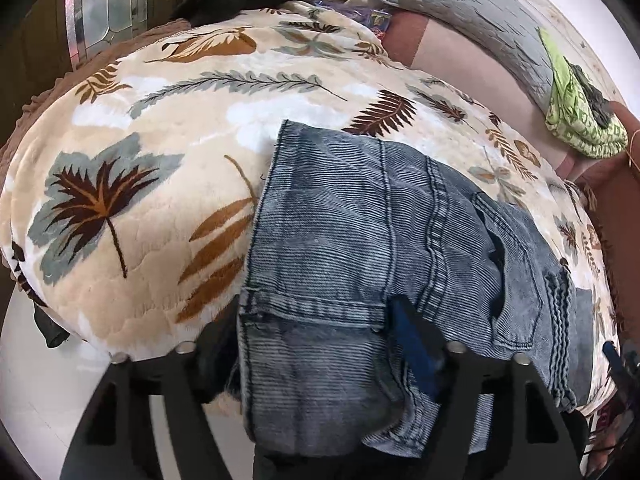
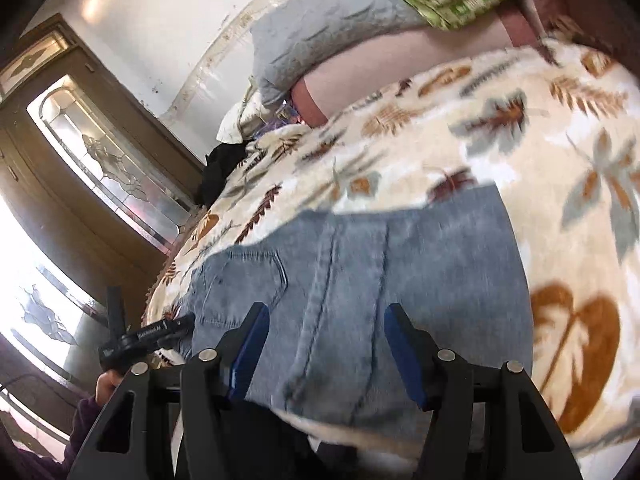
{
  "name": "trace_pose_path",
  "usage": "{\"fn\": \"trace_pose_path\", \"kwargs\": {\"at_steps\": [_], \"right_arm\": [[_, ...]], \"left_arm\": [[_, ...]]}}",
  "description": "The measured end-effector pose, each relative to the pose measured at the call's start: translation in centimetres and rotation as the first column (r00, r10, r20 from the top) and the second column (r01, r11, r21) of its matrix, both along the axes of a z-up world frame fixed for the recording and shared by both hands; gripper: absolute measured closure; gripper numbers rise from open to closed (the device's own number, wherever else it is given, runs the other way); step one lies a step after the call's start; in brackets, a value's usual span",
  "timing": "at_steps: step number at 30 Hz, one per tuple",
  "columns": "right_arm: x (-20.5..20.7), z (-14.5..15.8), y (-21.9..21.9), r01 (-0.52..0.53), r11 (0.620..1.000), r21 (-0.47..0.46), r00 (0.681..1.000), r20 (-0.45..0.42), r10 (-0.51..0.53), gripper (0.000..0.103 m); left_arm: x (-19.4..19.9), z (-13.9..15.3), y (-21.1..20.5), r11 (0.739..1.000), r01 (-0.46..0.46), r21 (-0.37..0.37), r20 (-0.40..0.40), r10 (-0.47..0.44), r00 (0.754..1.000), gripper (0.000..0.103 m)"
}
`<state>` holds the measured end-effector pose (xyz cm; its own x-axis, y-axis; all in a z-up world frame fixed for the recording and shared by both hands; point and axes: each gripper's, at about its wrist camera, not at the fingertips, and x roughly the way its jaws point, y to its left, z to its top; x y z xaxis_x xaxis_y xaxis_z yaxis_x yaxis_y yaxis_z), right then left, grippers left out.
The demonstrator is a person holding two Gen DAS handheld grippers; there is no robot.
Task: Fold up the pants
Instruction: 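Lift the gripped jeans edge with the left tool and fold it over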
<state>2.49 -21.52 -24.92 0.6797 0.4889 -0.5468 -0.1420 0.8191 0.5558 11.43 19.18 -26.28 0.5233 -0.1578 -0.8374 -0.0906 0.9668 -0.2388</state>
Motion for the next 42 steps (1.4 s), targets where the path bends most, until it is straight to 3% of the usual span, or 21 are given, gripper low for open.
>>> {"fn": "trace_pose_path", "kwargs": {"at_steps": [4,8,12,17,28,33,35,38,41,42], "right_arm": [[1.5,0.3,0.5,0.004,1.0,0.004,1.0,-0.013,-0.004,0.039],[2.2,-0.2,1.8,0.001,1.0,-0.021,0.999,-0.045,-0.002,0.039],[2.1,-0.2,2.7,-0.005,0.999,-0.037,0.998,-0.062,0.002,0.039],[1.8,0.4,3.5,-0.006,0.997,-0.074,0.998,-0.063,0.001,0.039],[2.3,-0.3,3.7,0.002,0.996,-0.088,0.995,-0.095,-0.01,0.039],[2.5,-1.0,2.6,0.018,0.997,-0.077,0.994,-0.108,-0.026,0.039],[2.7,-1.3,2.2,0.026,0.997,-0.066,0.993,-0.113,-0.033,0.039],[2.9,-1.6,1.7,0.036,0.998,-0.055,0.992,-0.119,-0.042,0.039],[3.0,-1.9,1.5,0.037,0.998,-0.052,0.992,-0.123,-0.043,0.039],[3.0,-2.1,1.4,0.038,0.998,-0.049,0.991,-0.125,-0.044,0.039]], "left_arm": [[0.0,-0.1,-0.1,1.0,0.016,0.001,0.021,-0.016,1.0,0.027],[-0.2,0.3,-0.8,0.998,0.058,0.002,0.048,-0.058,0.997,0.047],[-0.5,0.7,-1.4,0.997,0.068,0.038,0.071,-0.07,0.995,0.056],[-0.6,1.0,-1.0,0.998,0.062,0.025,0.078,-0.064,0.995,0.069],[-0.7,2.1,-0.9,0.998,0.059,0.003,0.095,-0.059,0.994,0.08],[-0.3,1.5,-1.2,0.997,0.064,0.033,0.088,-0.066,0.994,0.076],[-0.1,1.1,-1.3,0.998,0.047,0.05,0.08,-0.051,0.996,0.059],[0.2,0.5,-1.0,0.998,0.021,0.059,0.07,-0.025,0.997,0.046],[0.4,0.2,-0.7,0.999,0.02,0.039,0.071,-0.023,0.997,0.048],[0.5,0.2,-0.7,0.999,0.031,0.028,0.075,-0.033,0.997,0.053]]}}
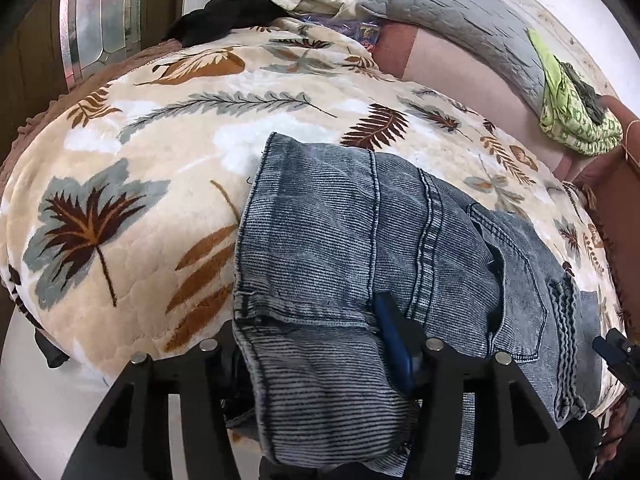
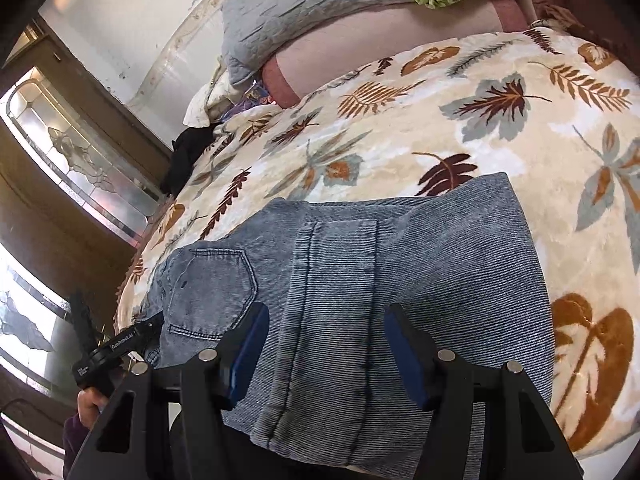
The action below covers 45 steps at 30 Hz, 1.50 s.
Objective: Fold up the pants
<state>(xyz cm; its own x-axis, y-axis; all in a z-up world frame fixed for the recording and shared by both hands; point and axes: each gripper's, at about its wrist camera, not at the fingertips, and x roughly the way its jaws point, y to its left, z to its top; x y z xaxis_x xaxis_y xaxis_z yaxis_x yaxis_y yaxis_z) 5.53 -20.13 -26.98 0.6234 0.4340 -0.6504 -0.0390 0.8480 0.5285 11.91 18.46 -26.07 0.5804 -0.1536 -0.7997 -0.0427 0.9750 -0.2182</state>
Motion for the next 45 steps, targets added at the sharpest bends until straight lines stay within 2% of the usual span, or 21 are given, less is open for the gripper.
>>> {"fn": "trace_pose_path", "kwargs": {"at_steps": [1,2,4,7,12,17,26,33,36,40,45], "right_arm": [[0.0,-0.1,-0.1,0.004,1.0,0.006,1.0,-0.002,-0.004,0.039],[-0.1,-0.2,-0.2,0.007,1.0,0.01,1.0,-0.002,-0.007,0.039],[-0.3,-0.1,-0.5,0.012,1.0,0.017,1.0,0.002,-0.012,0.039],[-0.6,0.3,-0.9,0.022,0.999,0.023,1.0,0.015,-0.023,0.039],[-1.8,1.1,-1.8,0.038,0.999,0.037,0.998,0.044,-0.04,0.039],[-2.7,0.6,-3.1,0.058,0.995,0.076,0.997,0.053,-0.062,0.039],[-3.6,-1.0,-5.4,0.09,0.982,0.168,0.993,0.064,-0.102,0.039],[-4.4,-1.0,-7.0,0.106,0.966,0.235,0.983,0.124,-0.138,0.039],[-4.9,-1.1,-8.4,0.142,0.948,0.286,0.972,0.142,-0.189,0.039],[-6.1,-1.2,-11.3,0.231,0.91,0.345,0.943,0.152,-0.297,0.039],[-8.2,-1.8,-15.2,0.351,0.841,0.411,0.892,0.127,-0.434,0.039]], "left_arm": [[0.0,0.1,-0.1,1.0,0.016,-0.022,0.005,-0.016,1.0,0.068],[0.0,0.3,-0.3,1.0,0.017,-0.022,0.01,-0.017,1.0,0.073],[-0.1,0.6,-0.9,1.0,0.025,0.013,0.017,-0.025,1.0,0.078],[-0.2,1.0,-0.7,1.0,0.025,-0.011,0.018,-0.024,1.0,0.083],[-0.4,1.8,-0.4,0.999,0.028,-0.038,0.02,-0.027,0.999,0.085],[-0.8,3.9,-1.0,0.999,0.045,-0.025,0.047,-0.043,0.998,0.086],[-2.3,9.5,-5.5,0.989,0.129,0.067,0.131,-0.137,0.982,0.087],[-3.9,14.3,-13.0,0.947,0.276,0.161,0.19,-0.304,0.933,0.088],[-4.8,15.7,-17.3,0.916,0.354,0.19,0.204,-0.389,0.898,0.088],[-5.5,15.9,-22.9,0.871,0.443,0.213,0.193,-0.482,0.854,0.088],[-5.8,13.7,-29.8,0.821,0.532,0.207,0.148,-0.564,0.812,0.09]]}}
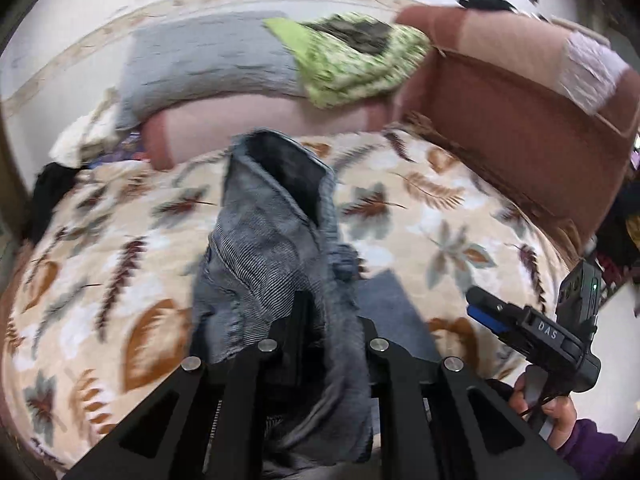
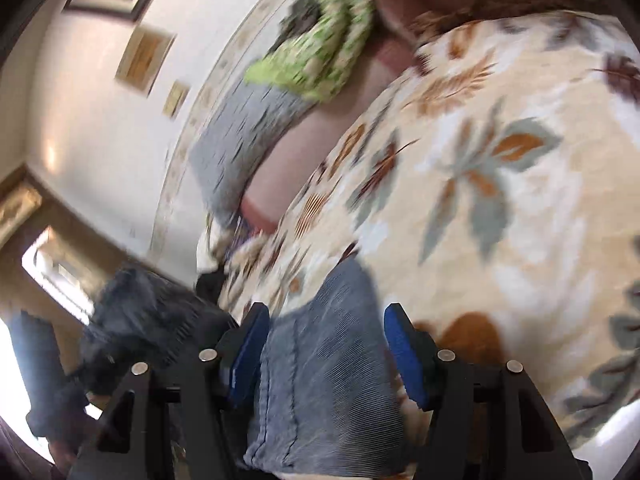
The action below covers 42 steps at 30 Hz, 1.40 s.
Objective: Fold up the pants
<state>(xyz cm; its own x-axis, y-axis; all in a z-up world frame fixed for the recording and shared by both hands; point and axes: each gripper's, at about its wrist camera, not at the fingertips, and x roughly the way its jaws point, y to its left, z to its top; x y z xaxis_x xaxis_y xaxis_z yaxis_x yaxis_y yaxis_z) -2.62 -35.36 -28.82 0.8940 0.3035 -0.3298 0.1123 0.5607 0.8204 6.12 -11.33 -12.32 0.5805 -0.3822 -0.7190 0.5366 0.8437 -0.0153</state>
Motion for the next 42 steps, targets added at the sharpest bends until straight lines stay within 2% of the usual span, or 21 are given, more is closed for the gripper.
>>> {"fn": "trace_pose_path", "kwargs": {"at_steps": [3,6,8,11,14,15,16,17,18,20,22,25,28,32,35,38,39,41,42], "right_arm": [[-1.2,-0.3,-2.0,0.057,0.998,0.036,0.998,0.001,-0.057,0.039],[-1.8,-0.3,-2.9,0.075,0.996,0.043,0.997,0.003,-0.075,0.039],[-2.0,-0.3,-3.2,0.073,0.996,0.042,0.997,0.002,-0.073,0.039],[-1.8,-0.2,-2.9,0.055,0.998,0.025,0.998,0.001,-0.055,0.039],[-0.8,-0.1,-1.8,-0.009,1.0,0.018,1.0,-0.003,0.009,0.039],[-0.6,-0.1,-1.5,-0.026,1.0,0.015,1.0,0.0,0.026,0.039],[-0.3,-0.1,-1.0,-0.051,0.999,0.011,0.999,0.002,0.051,0.039],[0.0,0.0,-0.6,-0.077,0.997,0.01,0.997,0.002,0.077,0.039],[0.2,0.1,-0.1,-0.103,0.995,0.009,0.995,0.0,0.103,0.038],[0.6,0.3,0.8,-0.16,0.987,0.01,0.987,-0.011,0.16,0.035],[1.0,0.4,1.3,-0.208,0.978,0.016,0.978,-0.026,0.208,0.035],[1.4,0.7,1.7,-0.229,0.973,0.019,0.972,-0.041,0.23,0.035],[2.1,1.4,2.1,-0.236,0.972,-0.022,0.97,-0.07,0.234,0.035],[3.8,2.4,3.1,-0.305,0.952,-0.014,0.949,-0.081,0.303,0.035],[5.6,1.8,4.7,-0.377,0.926,0.0,0.915,-0.156,0.373,0.035],[7.3,-0.1,6.2,-0.427,0.902,0.069,0.87,-0.24,0.43,0.035],[7.6,-0.5,6.6,-0.436,0.895,0.093,0.861,-0.245,0.445,0.036],[7.8,-0.6,7.5,-0.456,0.886,0.084,0.855,-0.234,0.462,0.052],[7.8,-0.1,7.8,-0.45,0.892,0.039,0.863,-0.239,0.445,0.065]], "left_arm": [[0.1,-2.3,-3.5,0.999,0.035,0.009,-0.033,-0.034,0.999,0.092],[-0.3,-5.2,-6.7,0.995,0.088,0.042,-0.088,-0.084,0.993,0.092],[-0.8,-5.9,-7.4,0.992,0.111,0.054,-0.118,-0.105,0.987,0.092],[-1.5,-4.5,-5.8,0.992,0.124,0.004,-0.107,-0.123,0.987,0.092],[-2.0,-1.6,-2.8,0.981,0.152,-0.12,-0.104,-0.165,0.981,0.09],[-2.3,-0.7,-2.0,0.972,0.171,-0.162,-0.101,-0.189,0.977,0.087],[-2.9,0.6,-0.9,0.958,0.196,-0.21,-0.082,-0.217,0.973,0.073],[-3.3,1.1,-0.4,0.953,0.203,-0.225,-0.065,-0.222,0.973,0.052],[-3.8,2.0,0.6,0.953,0.196,-0.231,-0.023,-0.206,0.978,0.045],[-3.7,2.5,1.8,0.965,0.169,-0.201,0.023,-0.168,0.985,0.043],[-3.2,2.0,3.2,0.98,0.123,-0.156,0.026,-0.121,0.992,0.043],[-1.4,-0.4,5.6,0.999,-0.006,-0.036,-0.037,0.005,0.999,0.043],[0.0,-3.1,7.7,0.993,-0.104,0.05,-0.086,0.108,0.99,0.043],[0.5,-5.9,8.9,0.985,-0.155,0.08,-0.15,0.166,0.975,0.043],[0.6,-7.0,9.2,0.984,-0.161,0.073,-0.178,0.172,0.969,0.043],[0.2,-8.1,8.6,0.99,-0.122,0.071,-0.205,0.134,0.97,0.043],[0.3,-8.4,8.5,0.991,-0.115,0.07,-0.209,0.128,0.969,0.043],[0.1,-8.9,7.9,0.993,-0.099,0.068,-0.219,0.112,0.969,0.044],[0.2,-9.1,7.5,0.993,-0.096,0.072,-0.22,0.109,0.969,0.044]]}}
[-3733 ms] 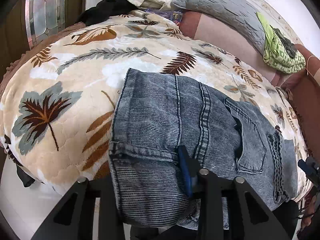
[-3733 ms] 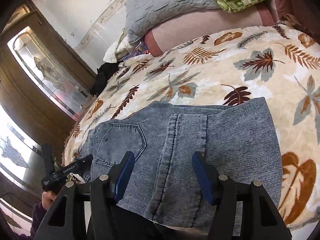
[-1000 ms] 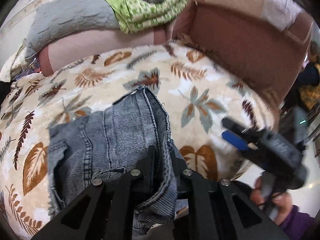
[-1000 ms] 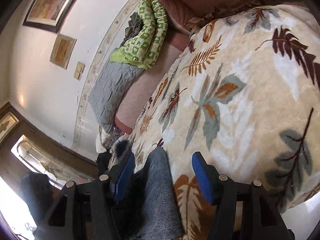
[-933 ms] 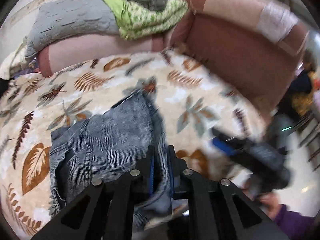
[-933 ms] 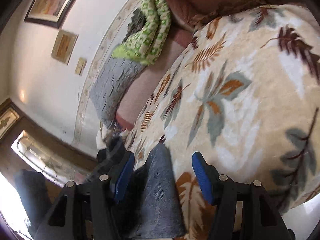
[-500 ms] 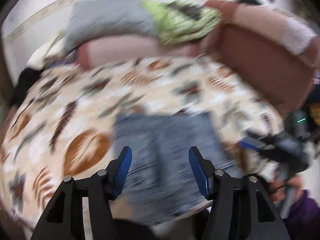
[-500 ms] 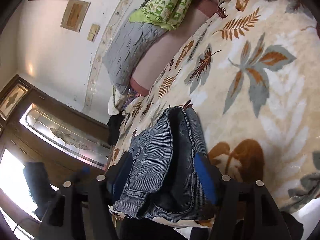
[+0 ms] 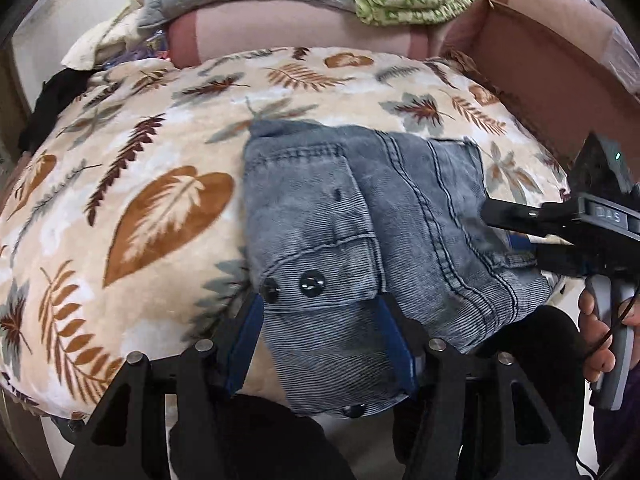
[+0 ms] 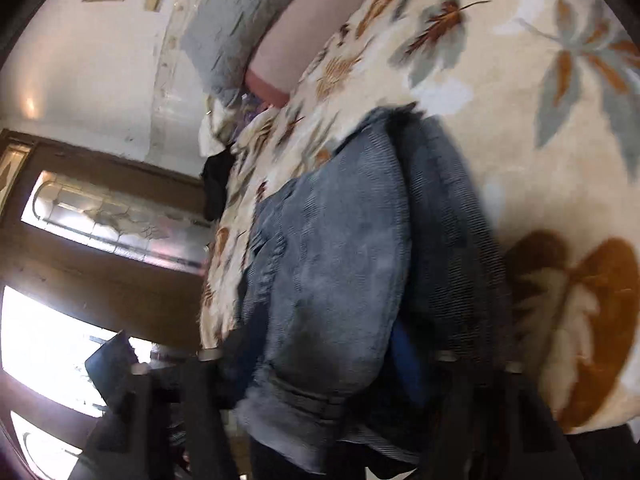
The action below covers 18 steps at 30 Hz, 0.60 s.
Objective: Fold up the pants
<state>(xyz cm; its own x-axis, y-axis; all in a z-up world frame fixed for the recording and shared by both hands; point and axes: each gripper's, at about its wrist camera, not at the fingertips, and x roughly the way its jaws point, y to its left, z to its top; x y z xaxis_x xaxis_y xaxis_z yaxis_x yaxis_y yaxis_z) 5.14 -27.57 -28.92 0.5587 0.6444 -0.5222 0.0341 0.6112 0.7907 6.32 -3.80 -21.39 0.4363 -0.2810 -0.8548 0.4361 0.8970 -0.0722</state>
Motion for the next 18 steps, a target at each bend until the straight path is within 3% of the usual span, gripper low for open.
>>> {"fn": "trace_pose_path", "kwargs": {"at_steps": [1,5,7,10,13,18], "right_arm": [[-0.2,0.8,0.0,0.013,0.999,-0.041,0.999,0.034,-0.012,0.078],[-1.3,3.9,-1.5,0.121,0.979,-0.164,0.986,0.137,-0.098,0.1],[-1.4,4.4,-1.7,0.146,0.953,-0.265,0.983,0.148,-0.11,0.1],[-0.5,1.6,-1.3,0.108,0.928,-0.356,0.994,0.041,-0.1,0.1],[-0.4,-0.3,-0.2,0.073,0.895,-0.439,0.997,-0.003,-0.083,0.097],[-1.1,1.5,0.0,0.094,0.886,-0.454,0.995,0.025,-0.093,0.09]], "left_arm": [[0.0,-0.1,-0.3,1.0,0.006,0.005,0.001,-0.006,1.0,0.044],[-0.3,0.1,-1.8,0.999,0.045,0.015,0.021,-0.045,0.999,0.044],[-0.4,0.0,-3.2,0.997,0.073,0.004,0.022,-0.073,0.997,0.044],[-0.5,-1.3,-5.4,0.993,0.093,0.071,0.038,-0.096,0.995,0.044],[0.3,-2.3,-4.8,0.997,0.068,0.034,-0.006,-0.068,0.998,0.043],[-0.8,-0.3,-3.8,0.997,0.051,0.055,0.035,-0.053,0.998,0.043]]}}
